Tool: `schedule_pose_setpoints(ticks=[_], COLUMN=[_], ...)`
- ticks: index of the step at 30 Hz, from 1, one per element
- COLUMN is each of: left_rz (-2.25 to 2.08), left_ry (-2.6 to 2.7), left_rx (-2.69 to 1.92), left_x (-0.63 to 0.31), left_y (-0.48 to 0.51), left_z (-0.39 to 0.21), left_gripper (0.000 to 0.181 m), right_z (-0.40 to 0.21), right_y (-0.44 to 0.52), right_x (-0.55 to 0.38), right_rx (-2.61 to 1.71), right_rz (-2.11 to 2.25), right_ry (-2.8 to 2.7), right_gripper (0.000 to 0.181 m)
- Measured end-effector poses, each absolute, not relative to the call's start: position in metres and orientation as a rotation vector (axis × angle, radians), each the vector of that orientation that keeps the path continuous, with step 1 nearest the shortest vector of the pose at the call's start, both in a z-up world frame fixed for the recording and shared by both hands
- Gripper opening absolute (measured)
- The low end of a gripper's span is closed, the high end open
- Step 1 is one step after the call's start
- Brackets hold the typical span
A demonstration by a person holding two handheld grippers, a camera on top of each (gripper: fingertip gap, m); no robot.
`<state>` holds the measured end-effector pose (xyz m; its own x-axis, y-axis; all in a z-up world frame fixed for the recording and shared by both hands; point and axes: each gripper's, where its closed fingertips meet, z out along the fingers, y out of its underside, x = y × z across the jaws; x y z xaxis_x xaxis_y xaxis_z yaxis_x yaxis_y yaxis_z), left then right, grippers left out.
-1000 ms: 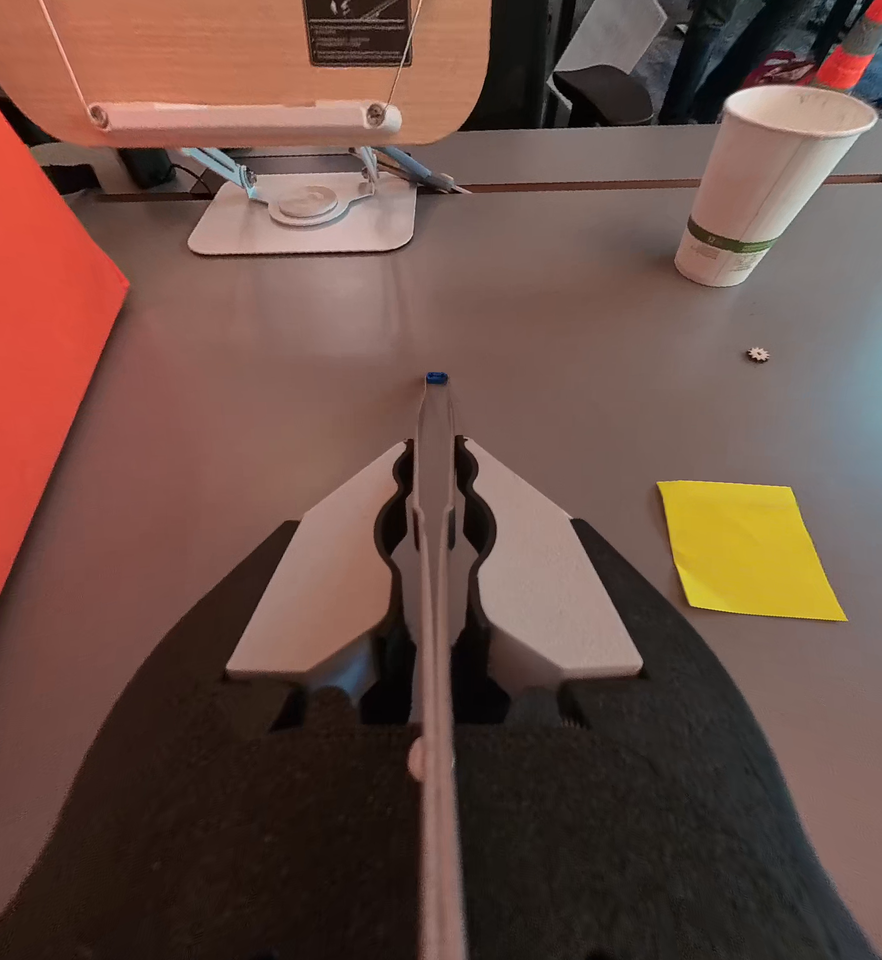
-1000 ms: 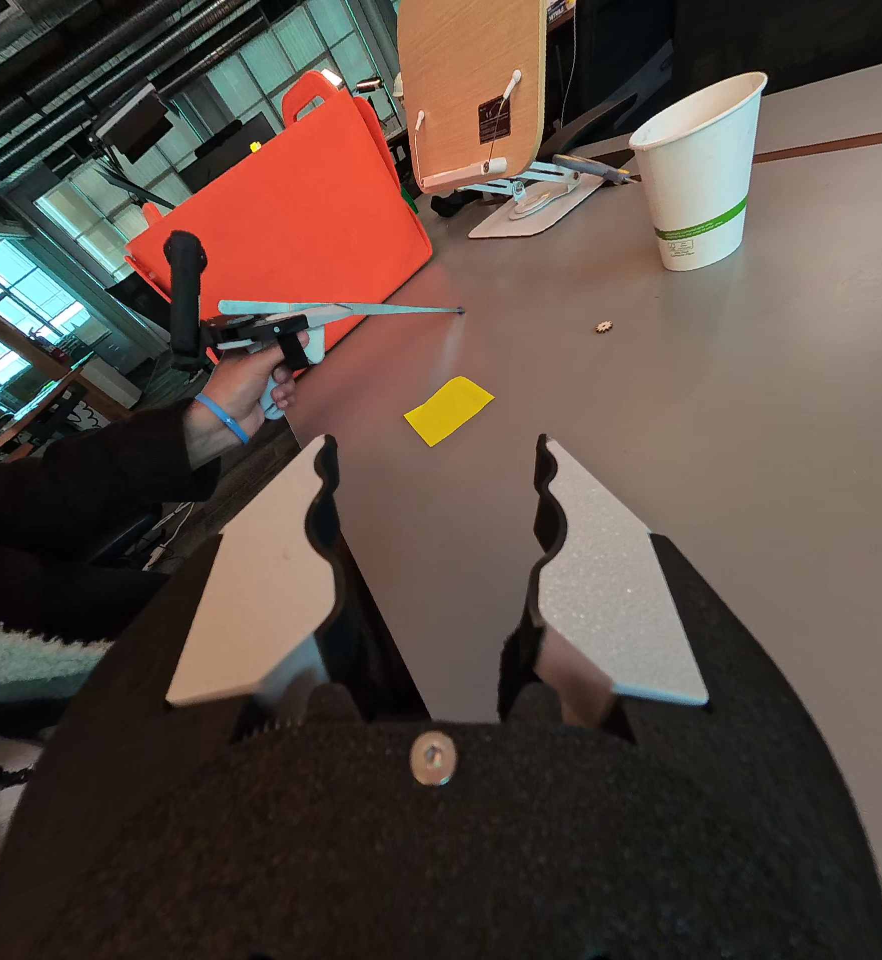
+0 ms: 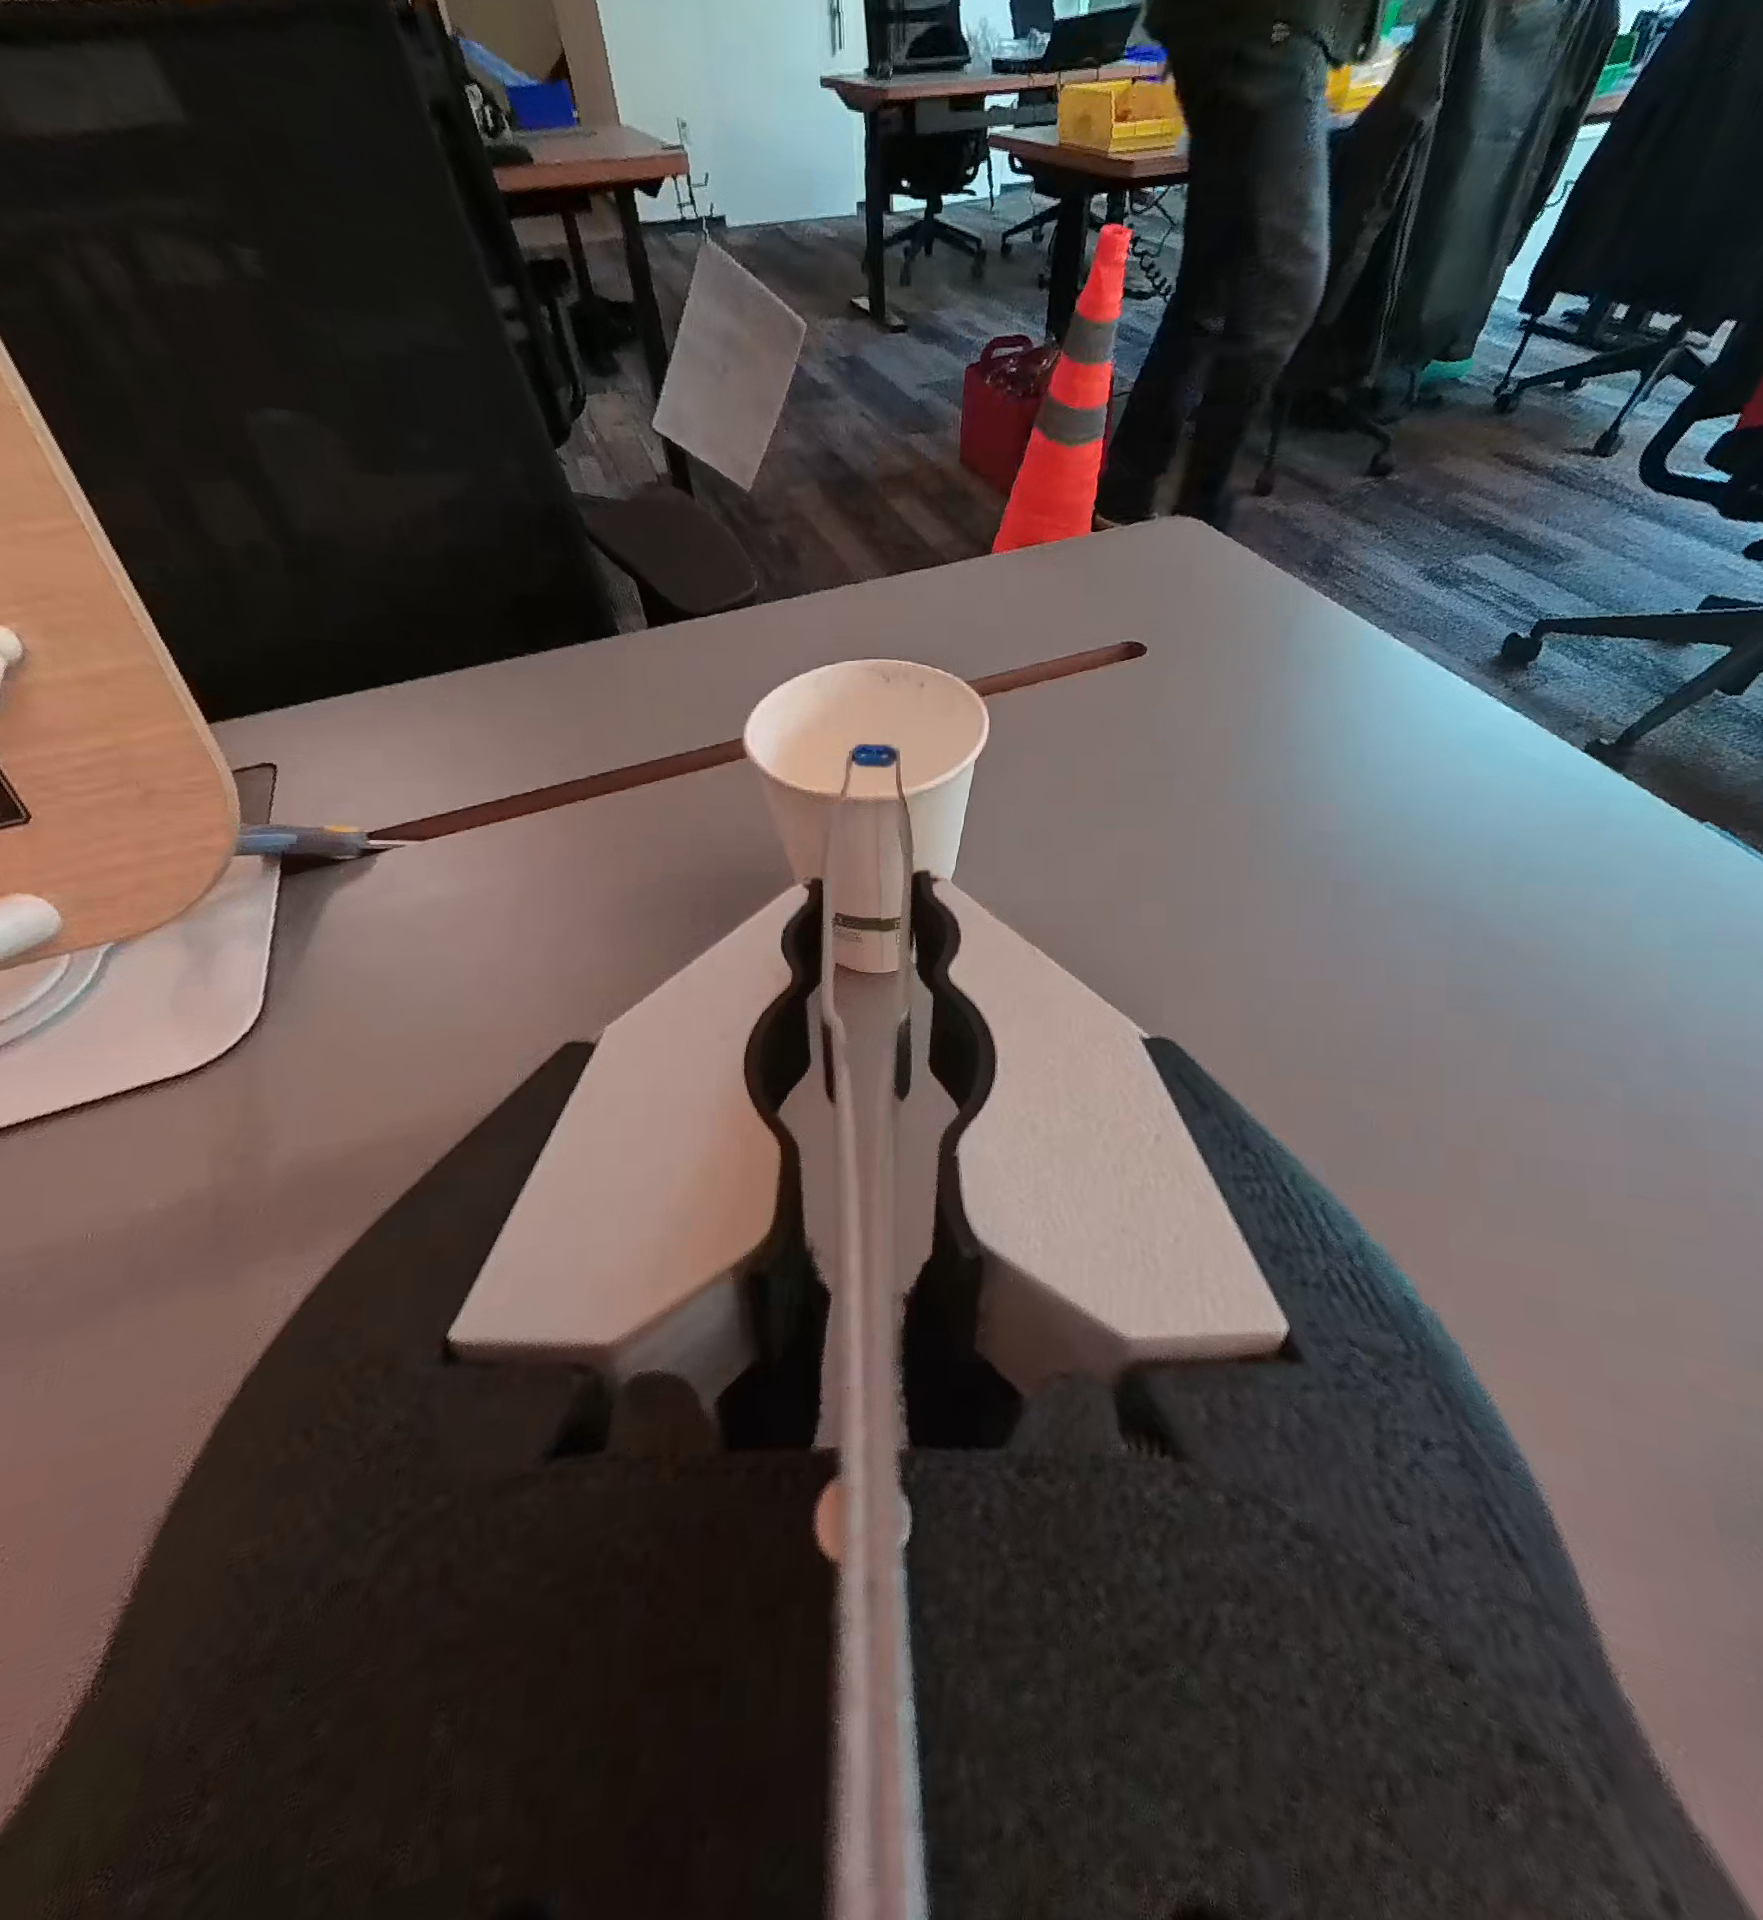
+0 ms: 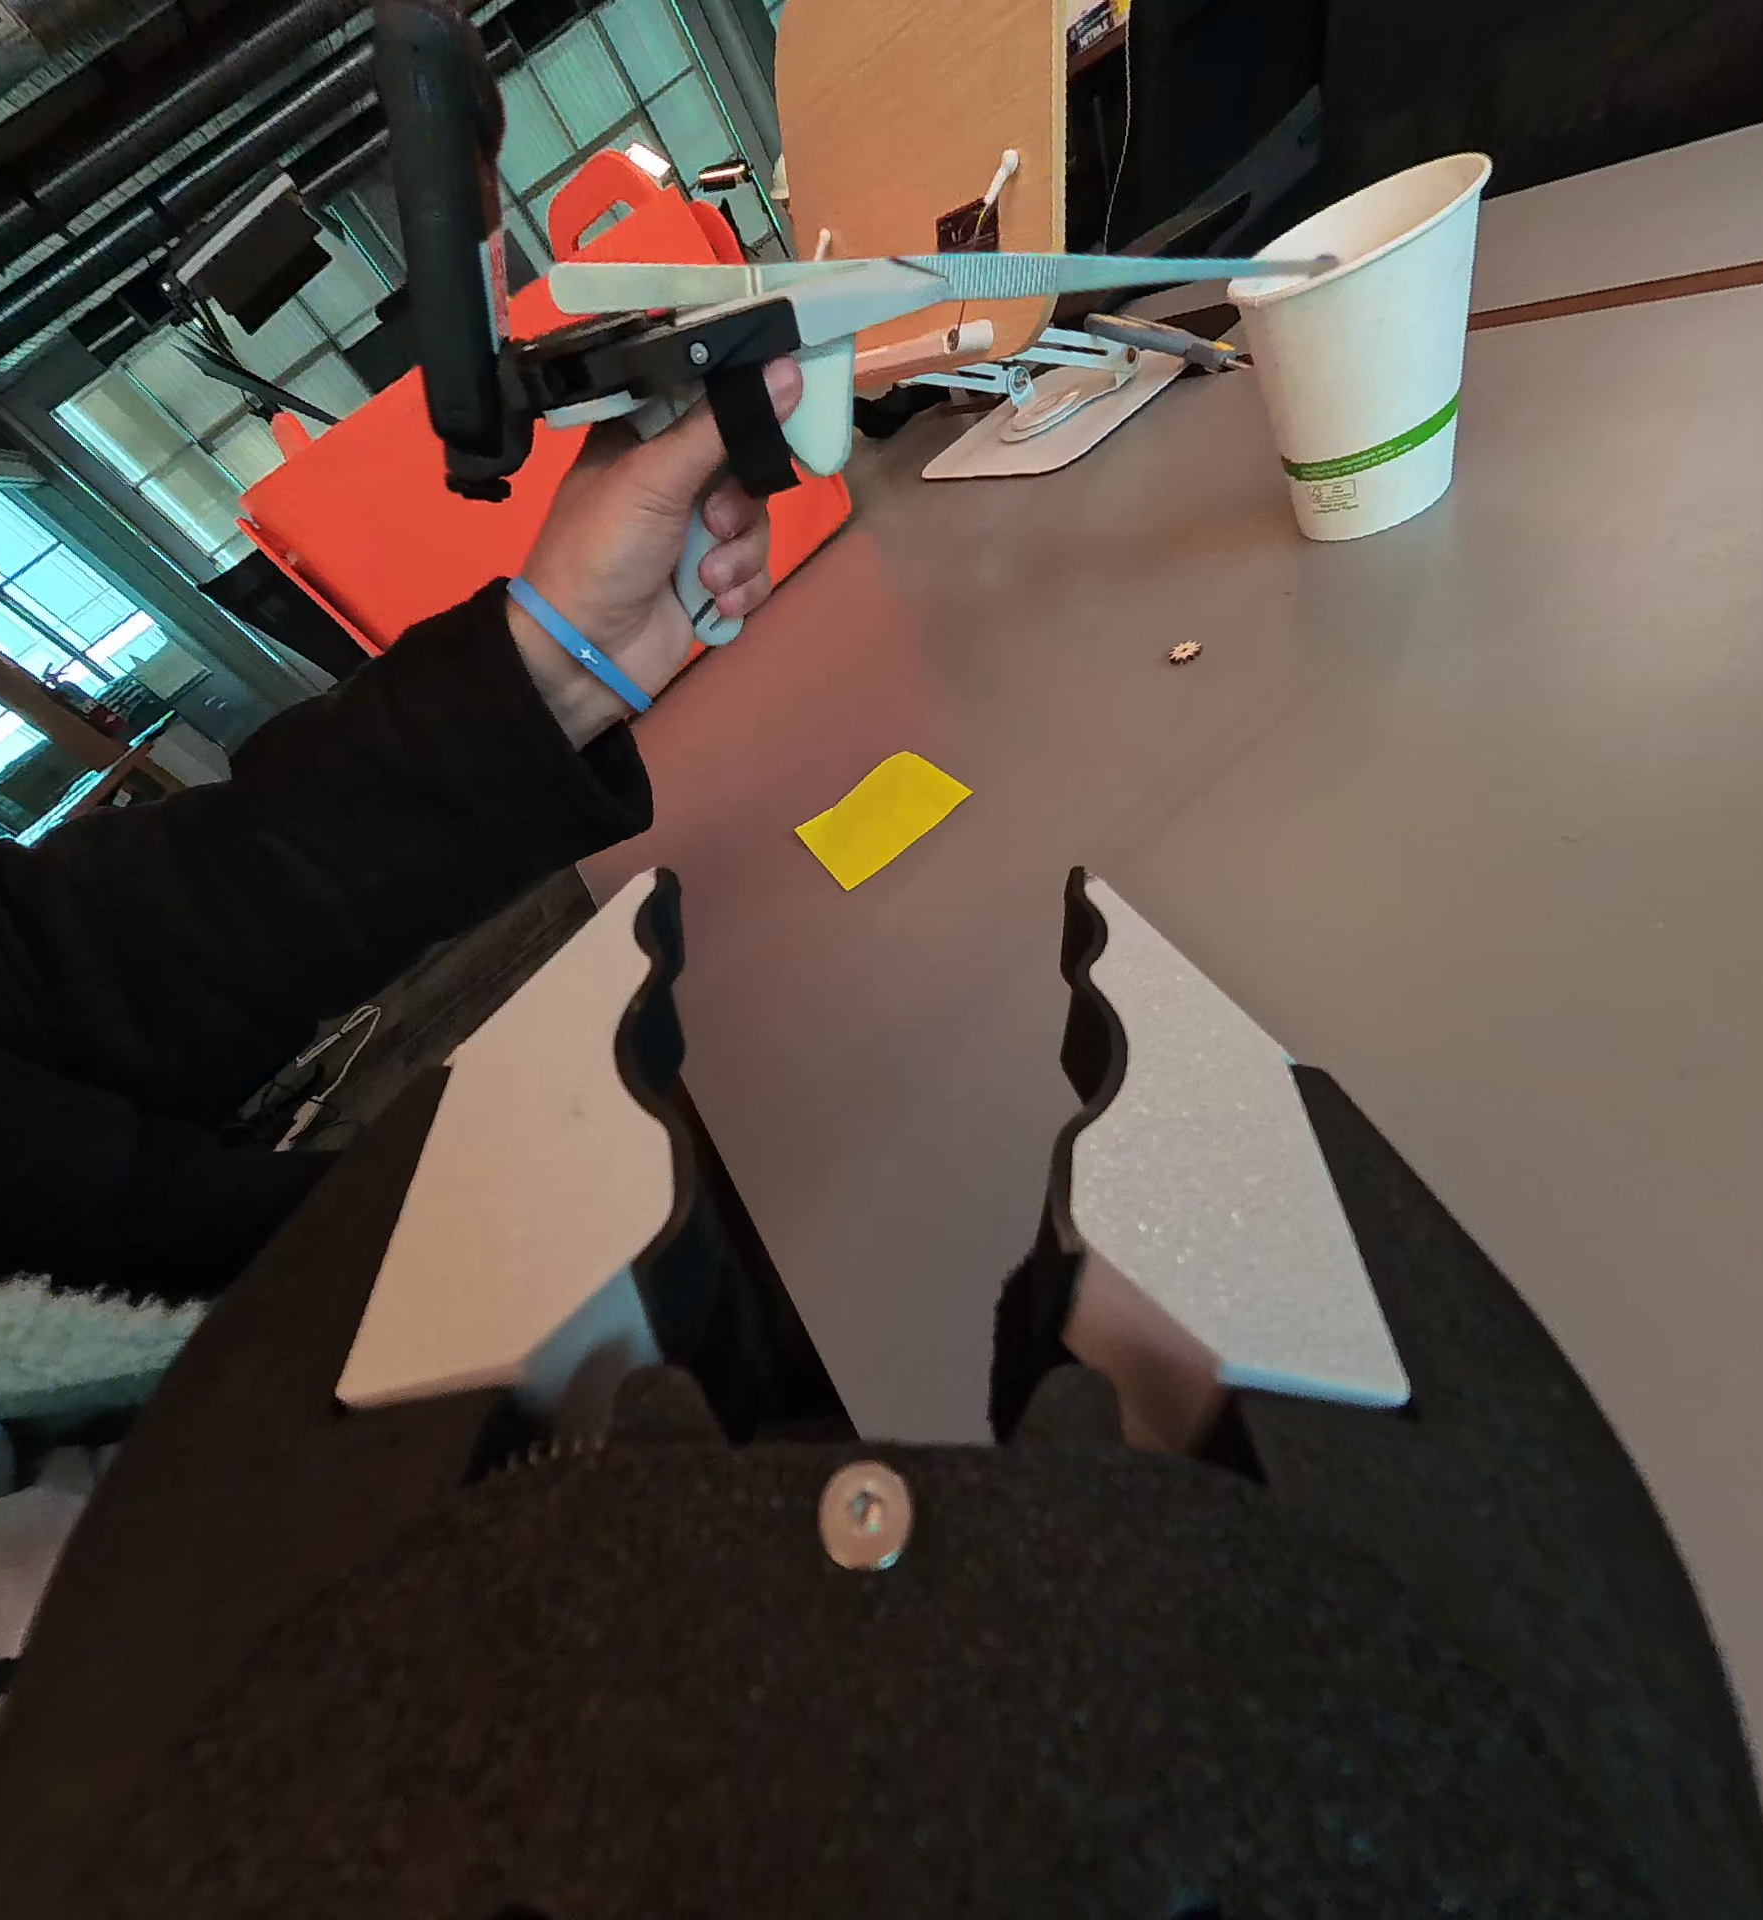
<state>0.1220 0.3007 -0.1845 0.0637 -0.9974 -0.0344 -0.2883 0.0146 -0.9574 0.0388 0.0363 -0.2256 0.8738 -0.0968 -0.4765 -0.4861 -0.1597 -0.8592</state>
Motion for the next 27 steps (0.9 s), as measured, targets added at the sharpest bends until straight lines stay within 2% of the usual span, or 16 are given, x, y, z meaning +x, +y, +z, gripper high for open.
schedule_pose_setpoints(ticks=[21, 27], left_rz=[-0.987, -1.024], left_ry=[1.349, 1.437], left_rx=[-1.436, -1.389], left_x=[0.122, 0.072], left_y=[0.302, 0.272], left_z=[-0.179, -0.169], left_gripper=[0.018, 0.018], right_z=[-0.228, -0.227], right_y=[0.037, 0.037], right_x=[0.037, 0.036], right_rx=[-1.731, -1.733], right_rz=[0.35, 0.356], right_ry=[0.438, 0.432], right_gripper=[0.072, 0.072])
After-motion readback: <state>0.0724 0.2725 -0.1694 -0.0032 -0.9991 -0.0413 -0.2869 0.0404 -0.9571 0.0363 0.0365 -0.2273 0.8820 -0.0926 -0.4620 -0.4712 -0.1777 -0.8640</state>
